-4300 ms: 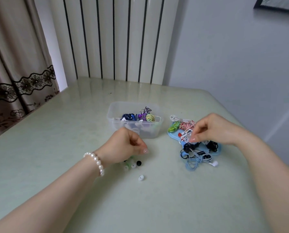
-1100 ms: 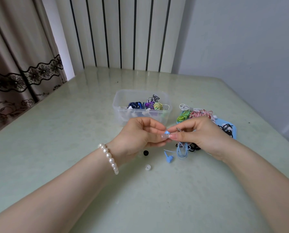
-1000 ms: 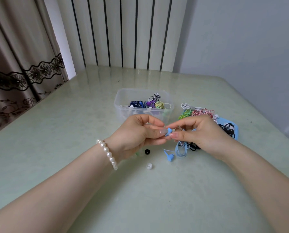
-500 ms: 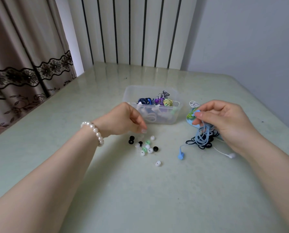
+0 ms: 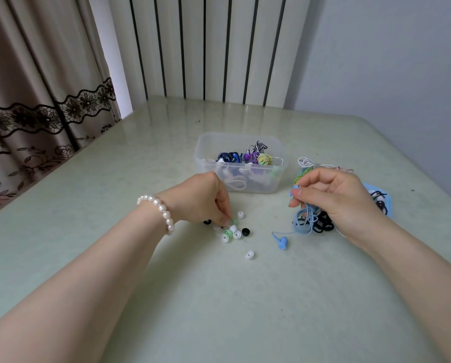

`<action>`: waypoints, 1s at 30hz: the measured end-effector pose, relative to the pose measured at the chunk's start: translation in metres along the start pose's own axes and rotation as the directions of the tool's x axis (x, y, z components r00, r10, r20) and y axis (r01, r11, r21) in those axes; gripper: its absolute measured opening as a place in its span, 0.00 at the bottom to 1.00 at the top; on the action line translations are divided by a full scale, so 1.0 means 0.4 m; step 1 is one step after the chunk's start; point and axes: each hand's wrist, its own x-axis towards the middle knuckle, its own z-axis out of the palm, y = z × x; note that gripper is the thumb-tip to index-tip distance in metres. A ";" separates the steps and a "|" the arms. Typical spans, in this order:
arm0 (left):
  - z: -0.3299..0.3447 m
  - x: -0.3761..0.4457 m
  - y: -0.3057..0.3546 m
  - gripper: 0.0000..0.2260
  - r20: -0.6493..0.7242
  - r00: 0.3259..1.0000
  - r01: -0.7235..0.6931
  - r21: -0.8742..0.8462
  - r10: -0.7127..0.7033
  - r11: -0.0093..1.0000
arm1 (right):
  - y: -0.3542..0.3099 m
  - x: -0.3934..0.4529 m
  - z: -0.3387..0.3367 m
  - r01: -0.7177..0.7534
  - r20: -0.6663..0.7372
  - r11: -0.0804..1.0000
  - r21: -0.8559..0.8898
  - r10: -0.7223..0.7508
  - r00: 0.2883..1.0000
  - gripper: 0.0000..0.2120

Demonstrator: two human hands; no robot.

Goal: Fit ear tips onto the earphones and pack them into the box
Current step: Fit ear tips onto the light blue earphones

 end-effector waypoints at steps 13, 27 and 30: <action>0.004 -0.008 0.012 0.03 -0.003 0.998 -0.058 0.171 0.060 0.984 | 0.017 -0.004 0.034 0.016 0.053 0.996 -0.085 -0.011 0.999 0.07; 0.027 -0.005 0.080 0.08 -0.105 0.991 -0.044 -0.853 -0.088 0.519 | 0.004 -0.008 0.020 -0.054 0.078 0.989 0.135 0.043 0.996 0.06; 0.049 0.005 0.081 0.10 -0.083 0.983 0.002 -0.886 -0.164 0.463 | 0.003 -0.007 0.022 -0.058 0.076 0.987 0.151 0.047 0.996 0.06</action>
